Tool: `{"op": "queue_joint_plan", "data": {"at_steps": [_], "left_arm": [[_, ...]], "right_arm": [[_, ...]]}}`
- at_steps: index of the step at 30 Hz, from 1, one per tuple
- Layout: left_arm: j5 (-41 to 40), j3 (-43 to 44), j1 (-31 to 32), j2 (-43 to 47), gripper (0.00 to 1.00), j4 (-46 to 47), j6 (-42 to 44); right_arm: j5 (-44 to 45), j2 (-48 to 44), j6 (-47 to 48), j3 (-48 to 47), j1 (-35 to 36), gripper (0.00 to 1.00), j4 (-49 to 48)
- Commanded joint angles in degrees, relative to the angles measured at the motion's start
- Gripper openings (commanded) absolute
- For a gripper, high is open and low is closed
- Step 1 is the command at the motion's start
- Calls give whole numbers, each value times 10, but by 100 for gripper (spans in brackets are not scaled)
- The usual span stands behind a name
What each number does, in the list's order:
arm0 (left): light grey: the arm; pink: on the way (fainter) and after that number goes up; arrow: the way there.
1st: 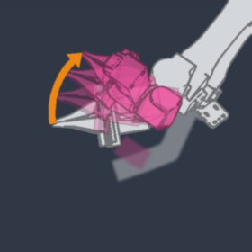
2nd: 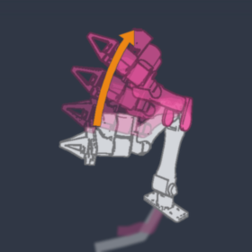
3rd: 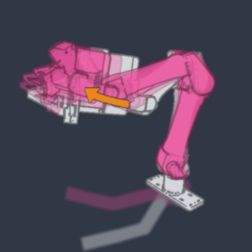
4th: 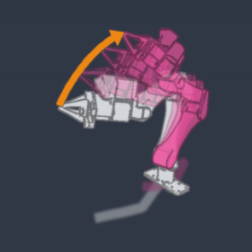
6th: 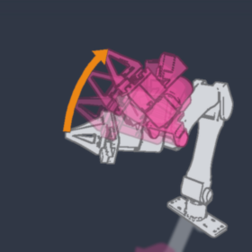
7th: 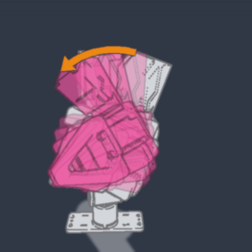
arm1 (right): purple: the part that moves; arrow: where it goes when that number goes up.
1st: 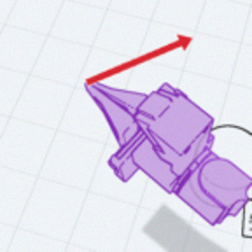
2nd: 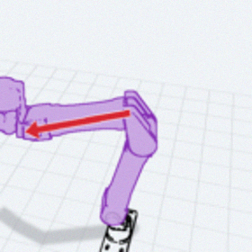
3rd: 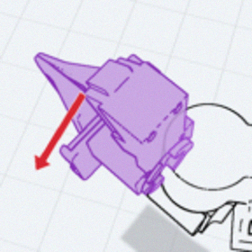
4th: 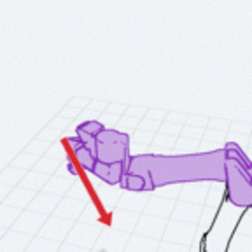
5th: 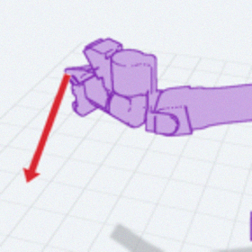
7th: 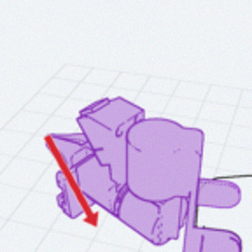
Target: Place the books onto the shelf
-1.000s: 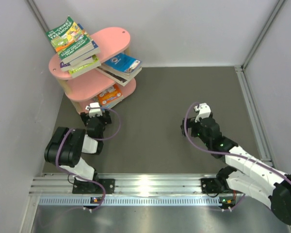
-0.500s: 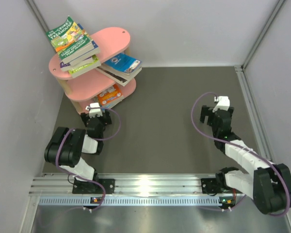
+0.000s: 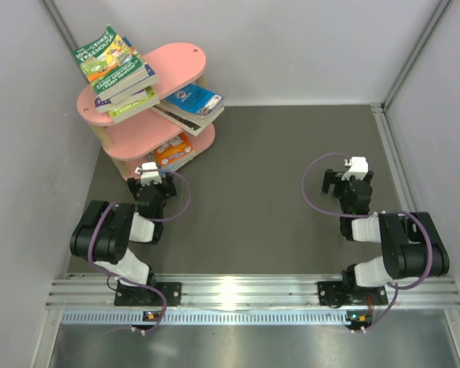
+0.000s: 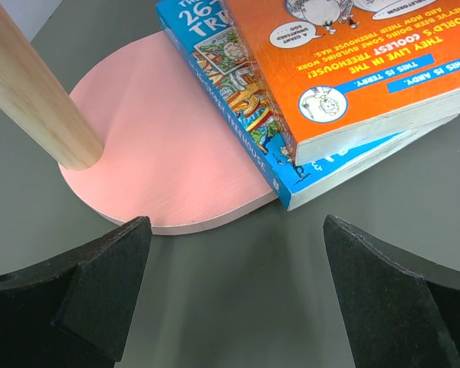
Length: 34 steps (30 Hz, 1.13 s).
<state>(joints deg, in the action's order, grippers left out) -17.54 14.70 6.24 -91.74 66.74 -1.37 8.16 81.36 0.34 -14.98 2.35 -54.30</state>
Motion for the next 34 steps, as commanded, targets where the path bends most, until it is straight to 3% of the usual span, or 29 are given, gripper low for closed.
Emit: {"op": "queue_joint_plan", "data": {"at_steps": [1,3,4,34], "left_arm": [[6,10,-4,11,99,18,-3],[6,10,-4,10,99,18,-3],[6,10,-4,11,99,17,-4],[7,10,-4,10,99,18,-4]], "right_arm": [[-60,24,8,11,-19,100,-149],[-75,8,15,2,-20,100,-101],[-75,20,12,7,-18,100,-138],[-66,17,13,4,-16,100,-124]]}}
